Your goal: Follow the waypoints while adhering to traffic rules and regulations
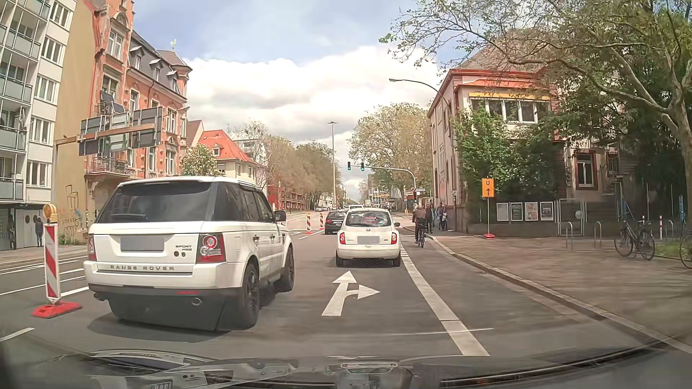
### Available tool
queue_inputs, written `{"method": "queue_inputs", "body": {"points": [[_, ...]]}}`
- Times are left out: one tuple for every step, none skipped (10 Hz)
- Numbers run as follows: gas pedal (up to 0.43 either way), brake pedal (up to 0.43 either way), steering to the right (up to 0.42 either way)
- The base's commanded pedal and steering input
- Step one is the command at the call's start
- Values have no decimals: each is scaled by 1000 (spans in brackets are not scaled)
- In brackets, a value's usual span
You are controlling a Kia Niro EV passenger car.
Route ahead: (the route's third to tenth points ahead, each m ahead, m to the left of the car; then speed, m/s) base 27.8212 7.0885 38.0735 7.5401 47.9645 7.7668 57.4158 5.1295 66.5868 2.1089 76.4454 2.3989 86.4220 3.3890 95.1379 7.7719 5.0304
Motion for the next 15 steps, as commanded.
{"method": "queue_inputs", "body": {"points": [[59,0,5],[59,0,5],[59,0,5],[59,0,5],[59,0,6],[59,0,6],[59,0,6],[59,0,6],[59,0,6],[59,0,6],[59,0,6],[59,0,6],[59,0,6],[59,0,6],[59,0,6]]}}
